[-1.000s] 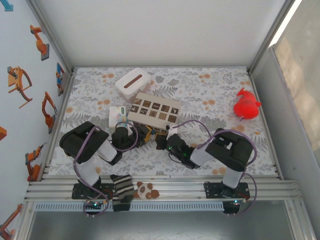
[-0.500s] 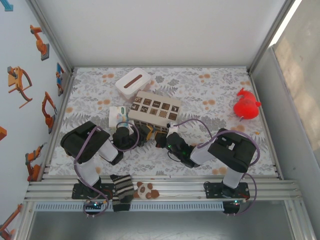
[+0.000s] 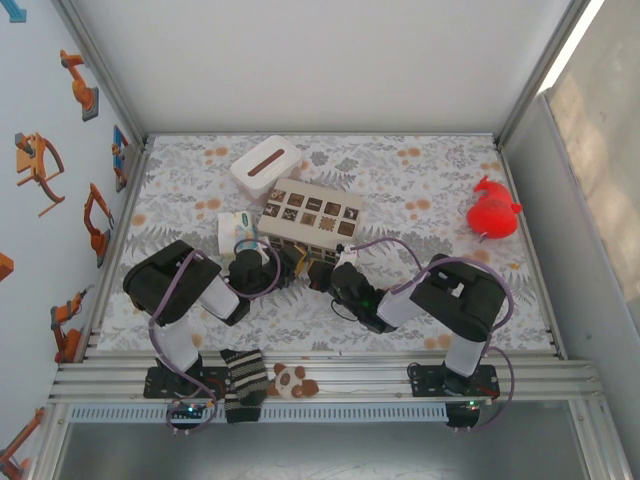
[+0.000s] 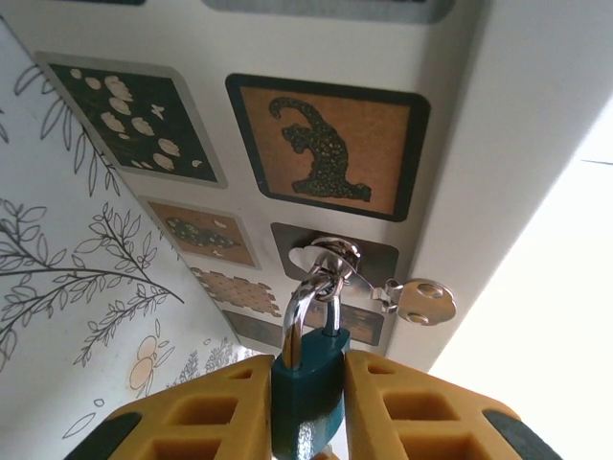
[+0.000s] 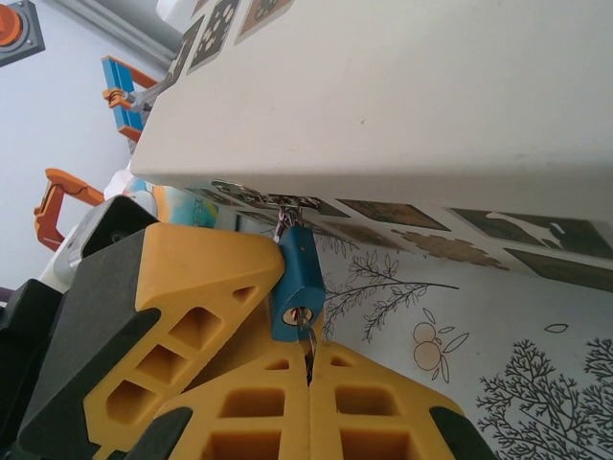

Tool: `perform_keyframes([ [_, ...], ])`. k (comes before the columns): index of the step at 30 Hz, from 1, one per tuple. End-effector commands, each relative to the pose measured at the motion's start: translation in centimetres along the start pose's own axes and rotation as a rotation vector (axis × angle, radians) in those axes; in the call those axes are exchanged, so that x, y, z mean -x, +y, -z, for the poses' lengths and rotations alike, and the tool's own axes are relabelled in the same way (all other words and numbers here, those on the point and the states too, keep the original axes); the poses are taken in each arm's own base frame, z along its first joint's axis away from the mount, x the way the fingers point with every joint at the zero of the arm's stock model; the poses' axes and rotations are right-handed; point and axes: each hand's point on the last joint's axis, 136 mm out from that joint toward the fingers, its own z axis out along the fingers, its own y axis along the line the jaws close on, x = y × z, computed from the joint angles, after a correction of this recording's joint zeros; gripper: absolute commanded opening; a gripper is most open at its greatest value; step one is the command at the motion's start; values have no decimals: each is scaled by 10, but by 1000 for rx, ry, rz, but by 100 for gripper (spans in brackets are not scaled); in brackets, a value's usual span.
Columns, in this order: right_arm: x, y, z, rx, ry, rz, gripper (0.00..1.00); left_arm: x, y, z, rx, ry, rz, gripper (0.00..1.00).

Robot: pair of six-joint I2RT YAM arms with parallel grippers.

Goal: Unlock a padlock with a key

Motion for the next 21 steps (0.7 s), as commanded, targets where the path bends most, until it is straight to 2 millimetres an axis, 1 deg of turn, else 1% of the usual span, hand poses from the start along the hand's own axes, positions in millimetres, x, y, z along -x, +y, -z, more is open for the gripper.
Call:
perform_keyframes([
  [1, -6, 28, -4, 98, 32, -48, 0, 1, -29, -10, -107, 9, -28, 25],
  [3, -5, 26, -5, 93, 30, -55, 0, 1, -31, -11, -110, 13, -31, 27],
  [5, -5, 26, -4, 92, 29, -58, 0, 1, -32, -12, -112, 13, -31, 26],
  [8, -3, 24, -4, 87, 24, -59, 0, 3, -31, -11, -112, 6, -31, 19],
  [12, -1, 20, -2, 77, 17, -66, 0, 4, -31, -10, -112, 2, -30, 14],
  [13, -1, 20, -1, 78, 16, -67, 4, 4, -31, -10, -111, 2, -31, 13],
  [17, 5, 20, 4, 81, 1, -65, 25, 4, -35, -10, -111, 2, -35, 11],
  [19, 10, 17, 12, 79, -11, -57, 33, 3, -37, -10, -110, 2, -37, 11],
  [21, 15, 12, 22, 69, -27, -44, 38, 4, -41, -10, -114, 2, -40, 11],
])
